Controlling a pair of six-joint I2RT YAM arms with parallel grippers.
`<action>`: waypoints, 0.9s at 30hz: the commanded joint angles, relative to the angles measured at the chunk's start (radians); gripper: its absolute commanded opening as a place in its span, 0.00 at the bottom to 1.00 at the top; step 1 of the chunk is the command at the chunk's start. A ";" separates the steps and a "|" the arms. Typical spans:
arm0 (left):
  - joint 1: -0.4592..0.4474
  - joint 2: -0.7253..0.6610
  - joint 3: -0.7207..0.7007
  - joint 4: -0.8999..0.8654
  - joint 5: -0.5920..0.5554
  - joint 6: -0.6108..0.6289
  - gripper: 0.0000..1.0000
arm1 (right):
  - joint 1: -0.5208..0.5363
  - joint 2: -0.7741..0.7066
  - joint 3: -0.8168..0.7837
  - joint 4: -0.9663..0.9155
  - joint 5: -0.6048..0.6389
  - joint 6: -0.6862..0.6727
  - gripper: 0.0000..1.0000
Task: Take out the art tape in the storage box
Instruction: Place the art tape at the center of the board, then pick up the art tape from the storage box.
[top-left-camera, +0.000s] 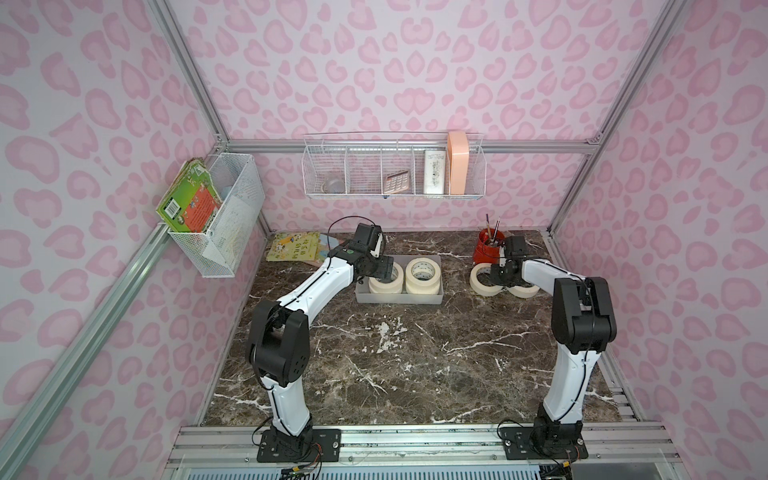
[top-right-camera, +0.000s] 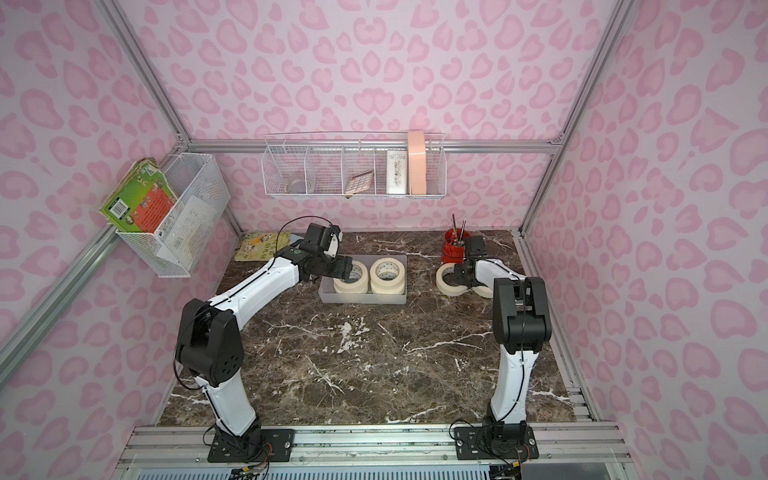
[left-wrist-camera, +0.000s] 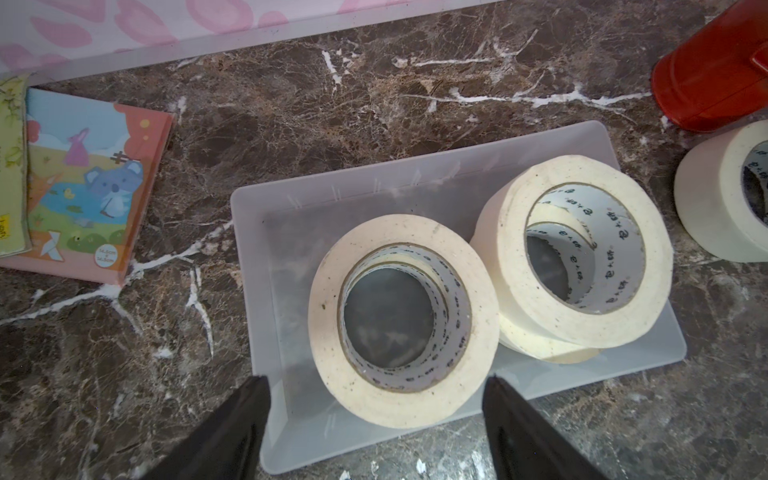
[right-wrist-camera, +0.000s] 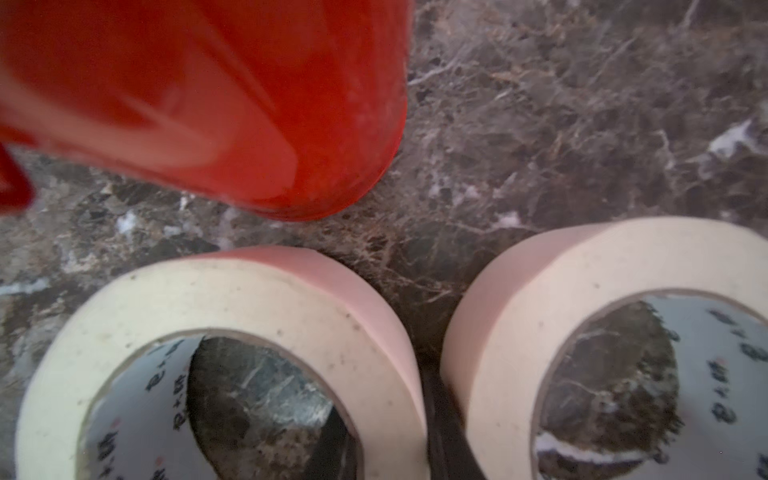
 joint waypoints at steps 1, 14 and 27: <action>0.004 0.011 0.012 -0.031 0.007 -0.017 0.86 | 0.015 -0.043 -0.012 0.012 0.057 -0.013 0.32; 0.005 0.082 0.074 -0.093 -0.019 -0.013 0.86 | 0.169 -0.410 -0.125 -0.108 0.119 -0.012 0.56; 0.014 0.217 0.162 -0.124 -0.103 0.018 0.76 | 0.312 -0.574 -0.245 -0.129 -0.018 0.037 0.53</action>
